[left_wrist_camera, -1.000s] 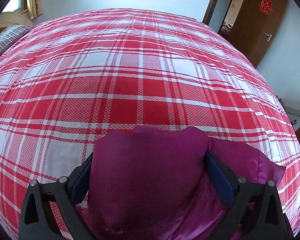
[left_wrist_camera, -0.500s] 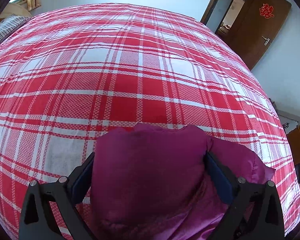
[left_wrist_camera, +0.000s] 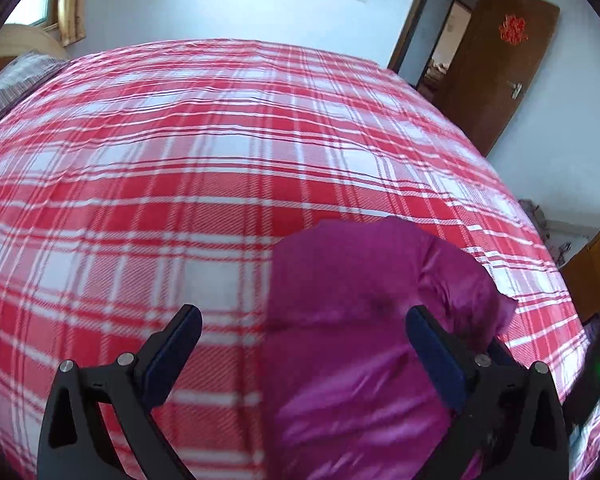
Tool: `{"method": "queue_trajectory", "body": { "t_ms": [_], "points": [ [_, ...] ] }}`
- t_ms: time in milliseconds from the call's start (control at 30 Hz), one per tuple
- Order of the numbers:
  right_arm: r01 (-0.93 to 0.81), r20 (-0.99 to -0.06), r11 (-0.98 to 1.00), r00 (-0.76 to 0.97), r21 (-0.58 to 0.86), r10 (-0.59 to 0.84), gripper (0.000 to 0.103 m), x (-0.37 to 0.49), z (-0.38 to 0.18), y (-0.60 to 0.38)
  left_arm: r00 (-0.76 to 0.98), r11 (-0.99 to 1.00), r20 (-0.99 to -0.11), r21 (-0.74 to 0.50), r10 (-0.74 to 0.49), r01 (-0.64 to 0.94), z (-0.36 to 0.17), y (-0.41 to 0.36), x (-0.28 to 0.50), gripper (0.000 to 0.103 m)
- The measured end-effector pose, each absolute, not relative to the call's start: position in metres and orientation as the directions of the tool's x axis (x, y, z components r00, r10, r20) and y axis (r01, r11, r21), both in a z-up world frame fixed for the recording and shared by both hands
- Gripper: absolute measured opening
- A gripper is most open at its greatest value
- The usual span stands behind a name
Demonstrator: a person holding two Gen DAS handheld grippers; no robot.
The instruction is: Fold large clothes
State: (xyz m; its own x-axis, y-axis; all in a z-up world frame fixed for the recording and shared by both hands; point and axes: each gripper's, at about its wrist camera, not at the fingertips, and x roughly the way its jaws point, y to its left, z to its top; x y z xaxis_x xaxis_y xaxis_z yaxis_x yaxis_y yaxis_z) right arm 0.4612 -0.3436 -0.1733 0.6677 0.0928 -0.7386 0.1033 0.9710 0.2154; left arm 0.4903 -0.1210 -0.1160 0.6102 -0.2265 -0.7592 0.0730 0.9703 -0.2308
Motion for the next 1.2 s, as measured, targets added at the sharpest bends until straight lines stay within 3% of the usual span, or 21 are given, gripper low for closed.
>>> {"method": "queue_trajectory", "body": {
  "t_ms": [367,500,633,967,1100,1200],
  "points": [
    [0.103,-0.737,0.971,0.67,0.216,0.093,0.077,0.46,-0.172,-0.344,0.587,0.934,-0.73,-0.323,-0.349,0.153,-0.124,-0.104,0.426,0.102],
    [0.103,-0.739,0.972,0.668,0.212,0.09,0.077,0.46,-0.172,-0.344,0.561,0.943,-0.76,-0.3,-0.328,0.146,-0.149,-0.11,0.427,0.102],
    [0.102,-0.738,0.972,0.668,0.214,0.092,0.077,0.46,-0.172,-0.344,0.588,0.939,-0.736,-0.309,-0.336,0.15,-0.166,-0.108,0.431,0.102],
    [0.096,-0.731,0.97,0.675,0.223,0.101,0.077,0.459,-0.168,-0.345,0.62,0.952,-0.723,-0.26,-0.305,0.165,-0.17,-0.11,0.429,0.102],
    [0.028,-0.647,0.934,0.729,0.357,0.225,0.082,0.437,-0.156,-0.367,0.627,0.955,-0.721,-0.249,-0.295,0.164,-0.17,-0.112,0.427,0.102],
    [0.028,-0.585,0.925,0.782,0.379,0.216,0.089,0.412,-0.143,-0.388,0.628,0.953,-0.718,-0.255,-0.299,0.163,-0.171,-0.111,0.426,0.102]
  ]
}}
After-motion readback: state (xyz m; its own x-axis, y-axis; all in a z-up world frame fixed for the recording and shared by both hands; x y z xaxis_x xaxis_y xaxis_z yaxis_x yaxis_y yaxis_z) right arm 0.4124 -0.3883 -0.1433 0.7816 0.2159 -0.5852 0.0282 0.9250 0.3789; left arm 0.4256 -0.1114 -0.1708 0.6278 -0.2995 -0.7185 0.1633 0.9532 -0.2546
